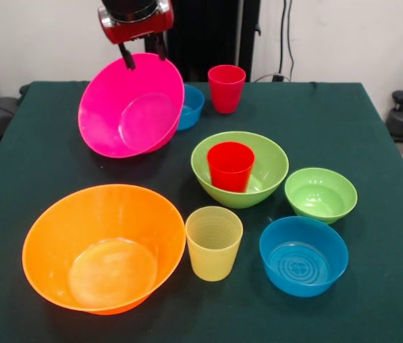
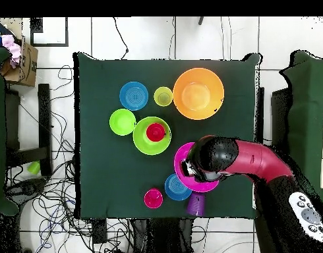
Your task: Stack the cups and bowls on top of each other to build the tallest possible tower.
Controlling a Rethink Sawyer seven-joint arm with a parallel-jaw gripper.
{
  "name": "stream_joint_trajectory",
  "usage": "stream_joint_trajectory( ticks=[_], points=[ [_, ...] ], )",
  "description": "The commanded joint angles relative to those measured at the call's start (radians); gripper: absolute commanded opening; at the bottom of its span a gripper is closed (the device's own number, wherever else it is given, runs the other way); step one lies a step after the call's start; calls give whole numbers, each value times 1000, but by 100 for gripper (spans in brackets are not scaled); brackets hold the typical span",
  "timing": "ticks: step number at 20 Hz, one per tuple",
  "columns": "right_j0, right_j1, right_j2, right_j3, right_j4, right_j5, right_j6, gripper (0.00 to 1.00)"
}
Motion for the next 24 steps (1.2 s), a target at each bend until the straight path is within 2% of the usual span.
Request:
stream_joint_trajectory(
  ticks=[1, 10, 15, 20, 24],
  points=[
    [62, 44, 69, 172, 41, -199, 120, 100],
    [75, 129, 35, 237, 7, -400, 133, 100],
    [109, 170, -44, 220, -75, -481, 136, 100],
    [118, 185, -109, 223, -138, -510, 113, 100],
    [135, 216, -148, 184, -176, -520, 114, 100]
  ],
)
